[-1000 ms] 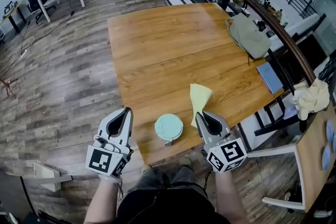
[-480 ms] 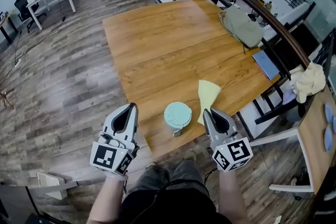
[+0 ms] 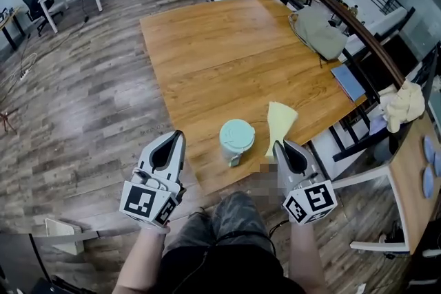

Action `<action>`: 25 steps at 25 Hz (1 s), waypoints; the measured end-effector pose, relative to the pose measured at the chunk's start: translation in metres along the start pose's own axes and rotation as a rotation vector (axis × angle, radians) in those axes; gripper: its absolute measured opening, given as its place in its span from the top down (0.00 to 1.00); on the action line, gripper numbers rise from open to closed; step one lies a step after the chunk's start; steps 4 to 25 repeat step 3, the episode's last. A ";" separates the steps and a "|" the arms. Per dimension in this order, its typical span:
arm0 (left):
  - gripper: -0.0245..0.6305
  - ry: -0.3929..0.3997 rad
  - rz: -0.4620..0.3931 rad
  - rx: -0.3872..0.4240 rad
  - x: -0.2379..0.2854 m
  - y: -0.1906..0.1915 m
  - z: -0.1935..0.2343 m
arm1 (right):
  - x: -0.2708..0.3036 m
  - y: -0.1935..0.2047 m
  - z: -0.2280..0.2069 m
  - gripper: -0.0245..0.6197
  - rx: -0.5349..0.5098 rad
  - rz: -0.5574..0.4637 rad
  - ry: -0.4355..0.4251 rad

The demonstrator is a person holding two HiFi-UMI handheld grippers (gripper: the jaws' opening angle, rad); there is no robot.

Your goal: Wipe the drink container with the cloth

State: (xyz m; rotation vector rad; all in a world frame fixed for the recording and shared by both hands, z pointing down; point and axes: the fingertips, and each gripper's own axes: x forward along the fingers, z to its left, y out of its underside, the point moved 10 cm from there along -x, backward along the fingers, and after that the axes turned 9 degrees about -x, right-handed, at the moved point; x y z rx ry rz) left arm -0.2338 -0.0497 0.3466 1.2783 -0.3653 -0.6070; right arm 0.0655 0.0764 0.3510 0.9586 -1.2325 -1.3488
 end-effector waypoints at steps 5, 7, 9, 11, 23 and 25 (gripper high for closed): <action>0.97 -0.008 0.008 -0.001 -0.009 0.004 -0.003 | -0.004 0.003 0.005 0.92 0.006 0.003 -0.011; 0.97 -0.008 0.008 -0.001 -0.009 0.004 -0.003 | -0.004 0.003 0.005 0.92 0.006 0.003 -0.011; 0.97 -0.008 0.008 -0.001 -0.009 0.004 -0.003 | -0.004 0.003 0.005 0.92 0.006 0.003 -0.011; 0.97 -0.008 0.008 -0.001 -0.009 0.004 -0.003 | -0.004 0.003 0.005 0.92 0.006 0.003 -0.011; 0.97 -0.008 0.008 -0.001 -0.009 0.004 -0.003 | -0.004 0.003 0.005 0.92 0.006 0.003 -0.011; 0.97 -0.008 0.008 -0.001 -0.009 0.004 -0.003 | -0.004 0.003 0.005 0.92 0.006 0.003 -0.011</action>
